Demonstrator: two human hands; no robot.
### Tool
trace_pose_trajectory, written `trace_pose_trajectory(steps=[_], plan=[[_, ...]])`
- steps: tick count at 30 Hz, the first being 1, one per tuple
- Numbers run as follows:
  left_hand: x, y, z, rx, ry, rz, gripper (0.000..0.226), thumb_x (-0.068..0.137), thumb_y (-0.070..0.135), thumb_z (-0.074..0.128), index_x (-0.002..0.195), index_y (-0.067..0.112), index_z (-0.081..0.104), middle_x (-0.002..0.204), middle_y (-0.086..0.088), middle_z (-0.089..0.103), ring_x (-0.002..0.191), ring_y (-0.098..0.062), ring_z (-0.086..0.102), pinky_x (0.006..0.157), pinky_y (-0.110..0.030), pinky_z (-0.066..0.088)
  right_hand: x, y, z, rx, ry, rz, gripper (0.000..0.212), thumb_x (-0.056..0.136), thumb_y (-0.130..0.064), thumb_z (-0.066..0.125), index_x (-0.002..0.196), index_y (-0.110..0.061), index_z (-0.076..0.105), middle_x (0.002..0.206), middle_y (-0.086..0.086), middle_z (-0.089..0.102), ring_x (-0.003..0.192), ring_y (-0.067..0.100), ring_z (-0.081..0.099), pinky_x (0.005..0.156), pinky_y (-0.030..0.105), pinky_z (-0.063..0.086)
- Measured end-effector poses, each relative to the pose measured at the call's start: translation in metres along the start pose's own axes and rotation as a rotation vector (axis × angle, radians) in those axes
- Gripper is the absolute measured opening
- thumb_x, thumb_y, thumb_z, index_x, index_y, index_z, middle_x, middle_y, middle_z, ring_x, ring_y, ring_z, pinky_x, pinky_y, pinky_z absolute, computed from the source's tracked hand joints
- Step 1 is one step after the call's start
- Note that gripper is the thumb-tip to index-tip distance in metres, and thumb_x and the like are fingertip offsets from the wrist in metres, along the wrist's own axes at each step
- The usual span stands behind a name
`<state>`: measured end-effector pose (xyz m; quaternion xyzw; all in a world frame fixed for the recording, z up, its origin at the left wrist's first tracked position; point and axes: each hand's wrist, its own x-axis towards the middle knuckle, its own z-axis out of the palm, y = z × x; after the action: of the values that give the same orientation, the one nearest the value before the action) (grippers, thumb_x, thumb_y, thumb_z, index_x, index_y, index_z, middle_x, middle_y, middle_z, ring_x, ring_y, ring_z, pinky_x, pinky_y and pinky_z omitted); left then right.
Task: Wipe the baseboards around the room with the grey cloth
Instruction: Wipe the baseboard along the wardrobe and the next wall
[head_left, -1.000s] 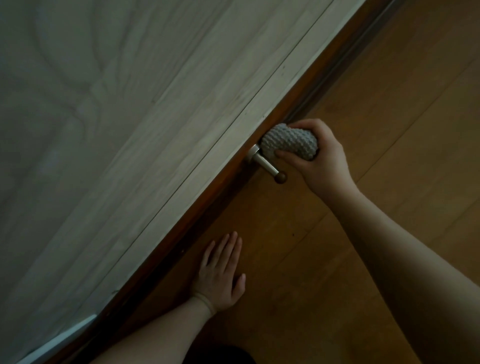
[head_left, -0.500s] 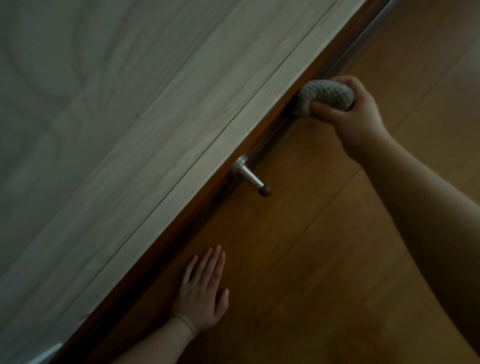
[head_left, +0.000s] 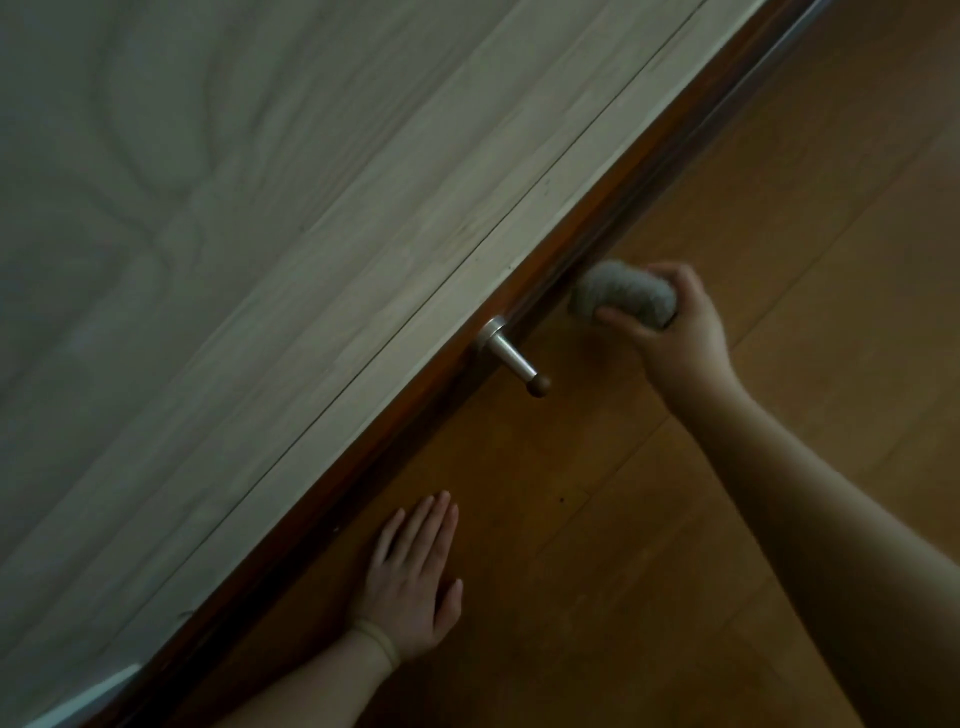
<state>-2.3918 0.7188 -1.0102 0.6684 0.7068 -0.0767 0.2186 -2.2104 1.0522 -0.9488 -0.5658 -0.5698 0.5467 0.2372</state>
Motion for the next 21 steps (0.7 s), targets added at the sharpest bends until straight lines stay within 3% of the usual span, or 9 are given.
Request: trace_pose_trajectory(steps=[2, 6, 12, 15, 18, 21], plan=[[-0.002, -0.001, 0.001, -0.002, -0.006, 0.001, 0.085, 0.092, 0.05, 0.04, 0.159, 0.012, 0.006, 0.164, -0.009, 0.016, 0.149, -0.025, 0.019, 0.119, -0.047, 0.013, -0.025, 0.015, 0.02, -0.071, -0.122, 0.024, 0.05, 0.074, -0.027, 0.084, 0.111, -0.034, 0.051, 0.108, -0.019, 0.056, 0.096, -0.004, 0.059, 0.07, 0.014, 0.055], [-0.007, -0.002, 0.001, -0.004, -0.016, -0.003, 0.086, 0.09, 0.051, 0.042, 0.158, 0.011, 0.008, 0.164, -0.01, 0.017, 0.149, -0.026, 0.02, 0.118, -0.049, 0.017, -0.051, 0.028, 0.051, -0.135, -0.253, -0.038, 0.05, 0.071, -0.026, 0.087, 0.11, -0.028, 0.056, 0.112, -0.01, 0.06, 0.102, 0.006, 0.059, 0.082, 0.026, 0.053], [-0.005, -0.002, 0.002, 0.025, -0.021, -0.006, 0.091, 0.088, 0.052, 0.041, 0.159, 0.011, 0.001, 0.163, -0.011, 0.017, 0.154, -0.022, 0.002, 0.119, -0.048, 0.013, -0.037, 0.016, 0.064, -0.184, -0.262, -0.104, 0.046, 0.073, -0.017, 0.085, 0.106, -0.029, 0.055, 0.113, -0.005, 0.059, 0.101, 0.009, 0.058, 0.084, 0.028, 0.052], [-0.005, -0.003, 0.002, 0.012, -0.024, -0.002, 0.08, 0.096, 0.052, 0.027, 0.159, 0.011, 0.002, 0.165, -0.011, 0.014, 0.153, -0.022, 0.004, 0.119, -0.047, 0.011, -0.021, 0.011, 0.052, -0.239, -0.258, -0.12, 0.044, 0.075, -0.015, 0.082, 0.109, -0.026, 0.056, 0.117, -0.002, 0.058, 0.105, 0.014, 0.058, 0.09, 0.034, 0.054], [-0.008, -0.003, 0.002, -0.014, -0.039, -0.006, 0.076, 0.097, 0.053, 0.017, 0.159, 0.011, 0.003, 0.166, -0.009, 0.009, 0.153, -0.022, 0.007, 0.121, -0.046, 0.008, 0.001, 0.004, 0.033, -0.3, -0.242, -0.138, 0.044, 0.077, -0.018, 0.082, 0.112, -0.024, 0.057, 0.119, -0.003, 0.056, 0.106, 0.013, 0.057, 0.087, 0.029, 0.052], [-0.007, -0.002, -0.001, -0.028, -0.023, -0.008, 0.075, 0.097, 0.053, 0.016, 0.159, 0.011, 0.006, 0.165, -0.01, 0.013, 0.153, -0.021, 0.006, 0.121, -0.044, 0.007, 0.032, -0.005, 0.01, -0.348, -0.123, -0.156, 0.042, 0.08, -0.017, 0.078, 0.113, -0.026, 0.055, 0.119, -0.005, 0.054, 0.106, 0.012, 0.055, 0.078, 0.015, 0.042]])
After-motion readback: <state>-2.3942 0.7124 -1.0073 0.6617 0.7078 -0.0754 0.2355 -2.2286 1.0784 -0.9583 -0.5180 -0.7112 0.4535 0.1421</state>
